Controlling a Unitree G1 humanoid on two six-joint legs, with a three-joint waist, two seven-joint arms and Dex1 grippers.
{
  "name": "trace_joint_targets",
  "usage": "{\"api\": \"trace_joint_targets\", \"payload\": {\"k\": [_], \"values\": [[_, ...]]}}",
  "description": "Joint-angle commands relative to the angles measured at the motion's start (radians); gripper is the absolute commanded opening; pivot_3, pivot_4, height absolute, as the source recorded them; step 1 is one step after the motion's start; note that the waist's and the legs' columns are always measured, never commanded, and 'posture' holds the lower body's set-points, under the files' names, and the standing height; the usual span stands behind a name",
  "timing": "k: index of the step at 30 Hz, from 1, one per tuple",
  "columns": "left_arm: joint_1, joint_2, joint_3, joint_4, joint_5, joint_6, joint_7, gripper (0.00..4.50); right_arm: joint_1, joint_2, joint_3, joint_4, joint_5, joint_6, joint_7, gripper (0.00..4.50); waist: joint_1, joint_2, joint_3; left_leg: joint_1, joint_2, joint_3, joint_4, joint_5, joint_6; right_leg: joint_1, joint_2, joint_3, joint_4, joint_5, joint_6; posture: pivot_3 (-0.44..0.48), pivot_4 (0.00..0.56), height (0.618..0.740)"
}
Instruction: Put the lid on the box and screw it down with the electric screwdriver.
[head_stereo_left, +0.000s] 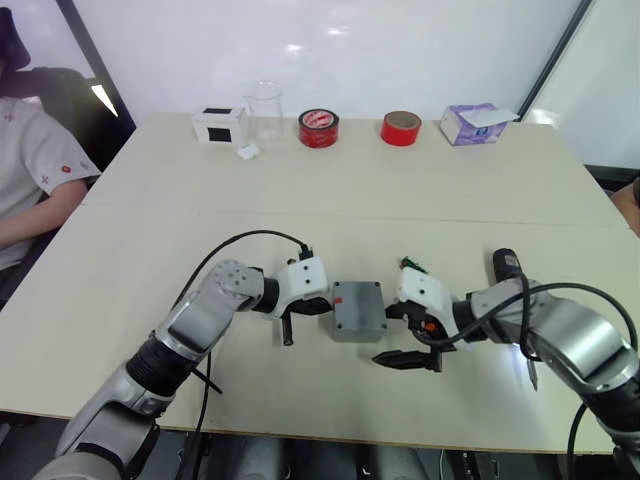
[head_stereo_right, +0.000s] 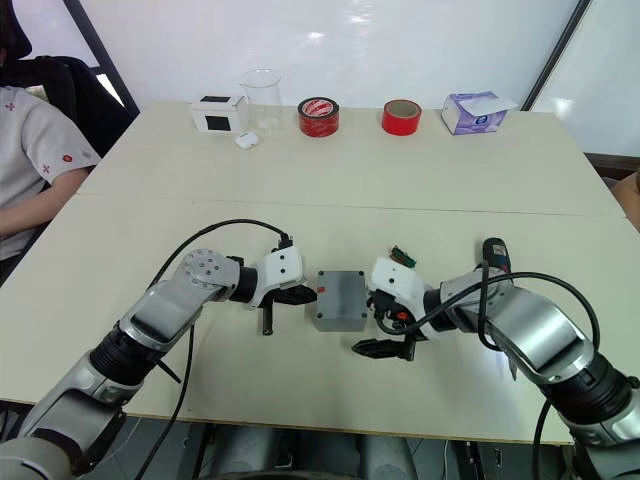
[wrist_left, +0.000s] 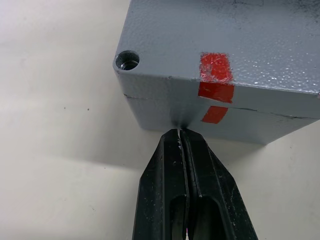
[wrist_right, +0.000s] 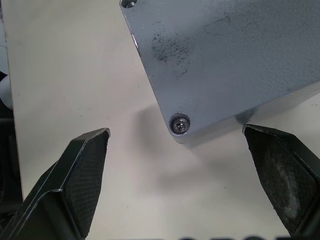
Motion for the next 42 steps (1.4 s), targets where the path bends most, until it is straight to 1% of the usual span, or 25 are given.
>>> {"api": "trace_joint_targets", "payload": {"k": [1,9,11,14,16,18,21,23,25,27,28,30,37,42], "values": [[-0.025,-0.014,0.004,-0.006,-0.003,-0.020,0.004,0.00,-0.005,0.011,-0.025,-0.041,0.022,-0.005,0.002,4.46,0.000,0.000,0.000,0.000,0.000,0.000,0.000,0.000,0.000,0.000,0.000,0.000,0.000,0.000,0.000,0.000,0.150,0.740],[-0.030,-0.022,0.005,0.001,0.001,-0.021,0.009,0.00,-0.006,0.012,-0.025,-0.042,0.024,-0.004,-0.007,4.46,0.000,0.000,0.000,0.000,0.000,0.000,0.000,0.000,0.000,0.000,0.000,0.000,0.000,0.000,0.000,0.000,0.150,0.740],[-0.030,-0.015,0.017,-0.003,0.002,-0.021,0.016,0.00,0.001,-0.006,-0.062,-0.042,0.036,0.006,-0.007,4.46,0.000,0.000,0.000,0.000,0.000,0.000,0.000,0.000,0.000,0.000,0.000,0.000,0.000,0.000,0.000,0.000,0.150,0.740],[-0.026,0.022,0.041,-0.033,-0.017,-0.007,-0.007,0.00,0.017,-0.059,-0.137,-0.034,0.052,0.017,0.004,4.46,0.000,0.000,0.000,0.000,0.000,0.000,0.000,0.000,0.000,0.000,0.000,0.000,0.000,0.000,0.000,0.000,0.150,0.740],[-0.028,0.054,0.082,-0.048,-0.045,0.009,-0.025,0.00,0.030,-0.093,-0.233,-0.007,0.084,0.038,0.012,4.46,0.000,0.000,0.000,0.000,0.000,0.000,0.000,0.000,0.000,0.000,0.000,0.000,0.000,0.000,0.000,0.000,0.150,0.740],[-0.034,0.066,0.131,-0.059,-0.089,0.025,-0.034,0.00,0.049,-0.119,-0.293,0.030,0.084,0.030,0.010,4.46,0.000,0.000,0.000,0.000,0.001,0.000,0.000,0.000,0.000,0.000,0.000,0.000,0.000,0.000,0.000,0.000,0.150,0.740],[-0.042,0.051,0.185,-0.073,-0.155,0.060,-0.035,0.00,0.068,-0.119,-0.325,0.071,0.070,0.009,-0.003,4.46,0.001,0.000,0.000,0.000,0.001,0.000,0.000,0.000,0.000,0.000,0.000,0.000,0.000,0.000,0.000,0.000,0.150,0.740],[-0.054,0.035,0.223,-0.091,-0.220,0.098,-0.042,0.00,0.067,-0.085,-0.344,0.119,0.065,-0.004,-0.029,4.46,0.000,-0.001,0.000,0.000,0.000,0.000,0.000,0.000,0.000,0.000,0.000,0.000,0.000,0.000,0.000,0.000,0.150,0.740],[-0.060,0.033,0.232,-0.112,-0.256,0.122,-0.049,0.00,0.065,-0.061,-0.343,0.157,0.052,-0.025,-0.048,4.46,-0.001,-0.001,0.000,0.000,0.000,0.001,0.000,0.000,0.000,0.000,0.000,0.000,0.000,0.000,0.000,0.000,0.150,0.740],[-0.057,0.041,0.223,-0.133,-0.272,0.136,-0.057,0.00,0.081,-0.064,-0.322,0.172,0.028,-0.059,-0.044,3.97,-0.001,0.000,0.000,0.000,0.000,0.001,0.000,0.000,0.000,0.000,0.000,0.000,0.000,0.000,0.000,0.000,0.150,0.740],[-0.054,0.040,0.218,-0.143,-0.276,0.142,-0.050,0.00,0.085,-0.059,-0.310,0.185,0.015,-0.077,-0.047,3.81,-0.001,0.000,0.000,0.000,0.000,0.001,0.000,0.000,0.000,0.000,0.000,0.000,0.000,0.000,0.000,0.000,0.150,0.740],[-0.051,0.030,0.213,-0.168,-0.286,0.162,-0.026,0.00,0.087,-0.041,-0.295,0.214,-0.001,-0.099,-0.056,3.23,-0.002,0.000,0.000,0.000,0.000,0.001,0.000,0.000,0.000,0.000,0.000,0.000,0.000,0.000,0.000,0.000,0.150,0.740],[-0.043,0.015,0.200,-0.253,-0.316,0.234,0.046,0.00,0.078,-0.004,-0.273,0.260,-0.025,-0.130,-0.068,3.23,-0.001,-0.001,0.000,0.000,0.000,0.001,0.000,0.000,0.000,0.000,0.000,0.000,0.000,0.000,0.000,0.000,0.150,0.740],[-0.034,0.017,0.193,-0.277,-0.332,0.254,0.075,0.00,0.069,0.025,-0.265,0.280,-0.037,-0.138,-0.083,3.23,-0.001,-0.001,0.000,0.000,0.000,0.001,0.000,0.000,0.000,0.000,0.000,0.000,0.000,0.000,0.000,0.000,0.150,0.740]]}}
